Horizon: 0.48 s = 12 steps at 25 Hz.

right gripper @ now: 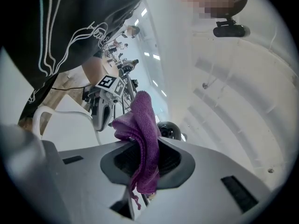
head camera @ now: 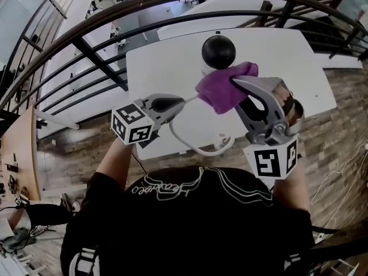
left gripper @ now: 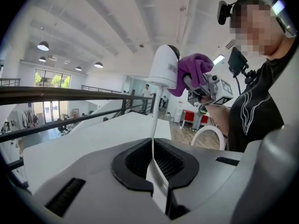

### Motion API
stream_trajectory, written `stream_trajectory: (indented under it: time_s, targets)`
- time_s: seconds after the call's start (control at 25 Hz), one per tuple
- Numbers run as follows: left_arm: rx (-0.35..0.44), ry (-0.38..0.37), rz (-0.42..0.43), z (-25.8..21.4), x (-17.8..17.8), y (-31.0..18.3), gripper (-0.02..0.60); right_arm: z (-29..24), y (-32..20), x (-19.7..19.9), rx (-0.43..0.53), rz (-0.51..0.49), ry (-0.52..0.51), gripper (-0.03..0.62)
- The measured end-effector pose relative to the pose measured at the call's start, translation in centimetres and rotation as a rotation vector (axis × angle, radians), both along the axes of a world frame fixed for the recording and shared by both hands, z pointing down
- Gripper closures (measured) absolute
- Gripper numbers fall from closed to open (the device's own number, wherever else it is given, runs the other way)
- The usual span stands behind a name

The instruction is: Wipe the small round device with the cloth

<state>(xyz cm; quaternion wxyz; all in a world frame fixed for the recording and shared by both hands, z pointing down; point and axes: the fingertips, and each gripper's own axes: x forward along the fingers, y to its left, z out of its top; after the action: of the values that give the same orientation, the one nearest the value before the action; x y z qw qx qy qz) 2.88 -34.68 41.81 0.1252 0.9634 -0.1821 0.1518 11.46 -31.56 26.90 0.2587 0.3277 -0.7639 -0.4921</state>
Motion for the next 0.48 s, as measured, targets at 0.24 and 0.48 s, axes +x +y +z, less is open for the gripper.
stream_trajectory:
  time_s: [0.24,0.48]
  targets:
    - [0.087,-0.064,0.016,0.0,1.1,0.5,0.572,1.2,-0.6,-0.2,-0.027,-0.031,-0.004,0.528]
    - [0.030,0.006,-0.021,-0.7,1.0,0.4,0.572,2.3,-0.6,0.0,-0.067,-0.050,-0.021,0.528]
